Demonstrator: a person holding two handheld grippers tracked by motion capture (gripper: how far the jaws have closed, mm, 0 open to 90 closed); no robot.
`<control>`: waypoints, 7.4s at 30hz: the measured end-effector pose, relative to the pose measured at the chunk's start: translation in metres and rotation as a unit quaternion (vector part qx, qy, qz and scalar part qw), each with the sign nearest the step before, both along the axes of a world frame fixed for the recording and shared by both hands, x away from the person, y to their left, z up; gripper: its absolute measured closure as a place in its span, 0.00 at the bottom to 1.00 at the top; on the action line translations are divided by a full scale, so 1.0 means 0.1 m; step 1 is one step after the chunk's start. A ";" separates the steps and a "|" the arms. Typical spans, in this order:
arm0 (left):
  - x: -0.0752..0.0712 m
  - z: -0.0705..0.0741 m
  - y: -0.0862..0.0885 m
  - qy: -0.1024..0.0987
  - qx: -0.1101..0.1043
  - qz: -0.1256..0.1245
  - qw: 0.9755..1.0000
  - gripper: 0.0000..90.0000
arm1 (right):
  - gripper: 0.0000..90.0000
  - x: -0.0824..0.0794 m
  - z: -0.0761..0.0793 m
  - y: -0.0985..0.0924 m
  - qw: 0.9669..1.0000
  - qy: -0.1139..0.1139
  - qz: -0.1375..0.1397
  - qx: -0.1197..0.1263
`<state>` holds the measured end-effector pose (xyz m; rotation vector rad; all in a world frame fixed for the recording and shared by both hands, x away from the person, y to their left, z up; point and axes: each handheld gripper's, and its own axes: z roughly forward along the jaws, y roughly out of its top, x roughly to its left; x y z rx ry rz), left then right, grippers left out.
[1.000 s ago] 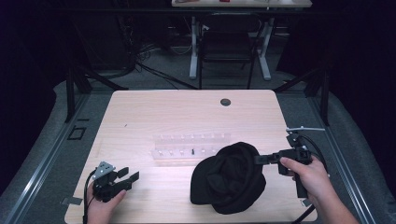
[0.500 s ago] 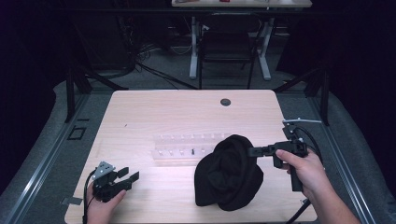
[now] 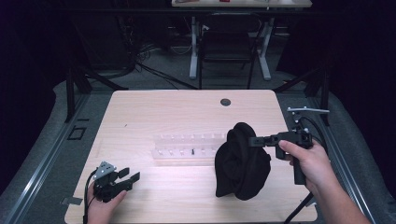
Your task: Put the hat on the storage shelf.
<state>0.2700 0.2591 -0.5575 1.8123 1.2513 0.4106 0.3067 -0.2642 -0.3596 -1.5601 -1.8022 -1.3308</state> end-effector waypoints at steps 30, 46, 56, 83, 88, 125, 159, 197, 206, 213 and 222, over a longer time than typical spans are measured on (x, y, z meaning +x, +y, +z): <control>0.01 0.00 0.00 0.000 0.000 -0.004 1.000 0.51 | 0.98 0.20 0.43 0.15 0.999 -0.029 -0.010 0.019; 0.00 0.00 -0.01 -0.003 -0.001 -0.002 1.000 0.51 | 0.98 0.37 0.49 0.34 0.999 -0.030 -0.006 0.020; 0.01 0.00 -0.01 -0.002 -0.001 -0.004 1.000 0.51 | 0.98 0.50 0.50 0.40 0.999 -0.029 -0.014 0.020; 0.02 0.00 -0.01 -0.002 -0.004 -0.005 1.000 0.51 | 0.98 0.87 0.40 0.62 0.999 -0.028 -0.018 0.028; 0.02 0.01 -0.04 -0.005 -0.004 -0.007 1.000 0.51 | 0.98 0.91 0.38 0.65 0.999 -0.026 -0.019 0.027; 0.13 0.63 -0.97 -0.093 0.016 -0.126 0.988 0.54 | 0.98 0.96 0.32 0.92 0.998 -0.032 -0.011 0.053; 0.28 0.61 -1.63 -0.105 0.087 -0.160 0.978 0.88 | 0.98 0.97 0.32 1.04 0.998 -0.033 -0.002 0.056; 0.27 0.43 -1.48 -0.105 0.100 -0.142 0.979 0.96 | 0.92 0.88 0.40 0.88 0.996 -0.044 -0.007 0.071; 0.28 0.30 -1.45 -0.085 0.106 -0.135 0.981 0.95 | 0.88 0.84 0.42 0.82 0.996 -0.050 -0.011 0.071; 0.32 0.20 -1.37 -0.069 0.075 -0.125 0.987 0.95 | 0.86 0.83 0.45 0.77 0.996 -0.057 -0.019 0.063; 0.32 0.15 -1.30 -0.059 0.048 -0.116 0.990 0.94 | 0.86 0.80 0.48 0.72 0.996 -0.062 -0.022 0.057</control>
